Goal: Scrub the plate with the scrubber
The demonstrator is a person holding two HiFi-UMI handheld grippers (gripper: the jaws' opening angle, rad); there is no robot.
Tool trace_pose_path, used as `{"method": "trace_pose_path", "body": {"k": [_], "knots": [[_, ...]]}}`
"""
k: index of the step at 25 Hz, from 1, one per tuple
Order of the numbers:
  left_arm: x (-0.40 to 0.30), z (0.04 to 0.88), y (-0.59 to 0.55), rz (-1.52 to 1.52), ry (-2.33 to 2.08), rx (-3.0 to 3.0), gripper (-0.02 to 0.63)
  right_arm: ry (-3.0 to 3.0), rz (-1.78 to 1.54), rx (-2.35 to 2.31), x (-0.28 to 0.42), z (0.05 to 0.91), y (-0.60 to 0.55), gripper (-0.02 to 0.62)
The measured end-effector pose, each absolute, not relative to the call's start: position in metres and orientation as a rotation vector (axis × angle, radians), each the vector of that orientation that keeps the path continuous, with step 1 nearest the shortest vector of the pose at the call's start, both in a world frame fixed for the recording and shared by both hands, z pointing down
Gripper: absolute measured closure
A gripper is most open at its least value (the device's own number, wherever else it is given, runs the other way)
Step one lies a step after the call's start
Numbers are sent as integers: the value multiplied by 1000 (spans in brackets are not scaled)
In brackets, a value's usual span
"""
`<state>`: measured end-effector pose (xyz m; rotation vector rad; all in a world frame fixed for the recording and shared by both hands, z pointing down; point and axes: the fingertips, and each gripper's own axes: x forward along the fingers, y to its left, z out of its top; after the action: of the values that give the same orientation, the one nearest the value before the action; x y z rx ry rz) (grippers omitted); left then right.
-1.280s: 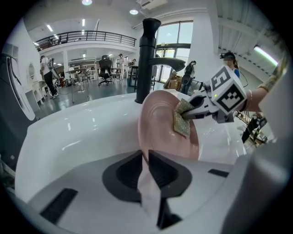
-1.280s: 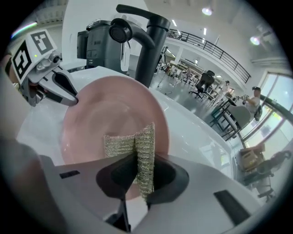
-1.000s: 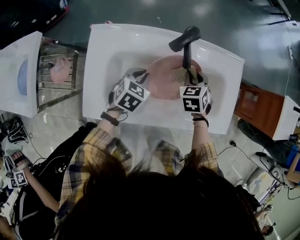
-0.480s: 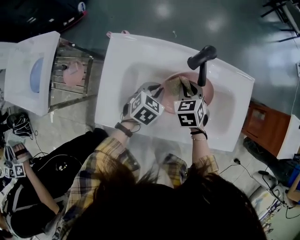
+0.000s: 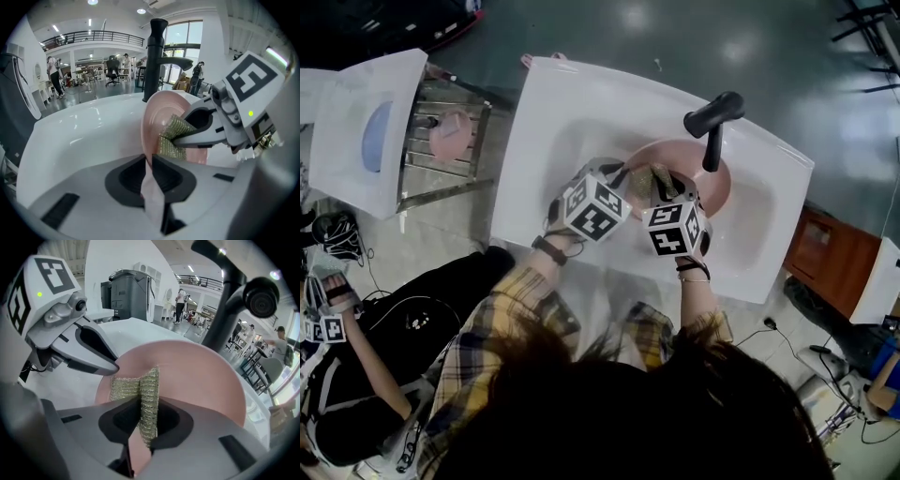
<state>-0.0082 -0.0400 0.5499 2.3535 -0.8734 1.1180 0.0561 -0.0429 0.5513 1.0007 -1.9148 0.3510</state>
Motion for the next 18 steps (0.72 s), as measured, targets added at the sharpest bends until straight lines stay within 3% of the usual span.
{"method": "trace_pose_path", "body": {"k": [9,18], "knots": [[-11,558,-40,1121,-859,2340,563,-1848,452,909,74,579,-11,517],[-15,559,-38,1127,-845,2340,560,-1769,483,1000,133,580,-5,514]]}}
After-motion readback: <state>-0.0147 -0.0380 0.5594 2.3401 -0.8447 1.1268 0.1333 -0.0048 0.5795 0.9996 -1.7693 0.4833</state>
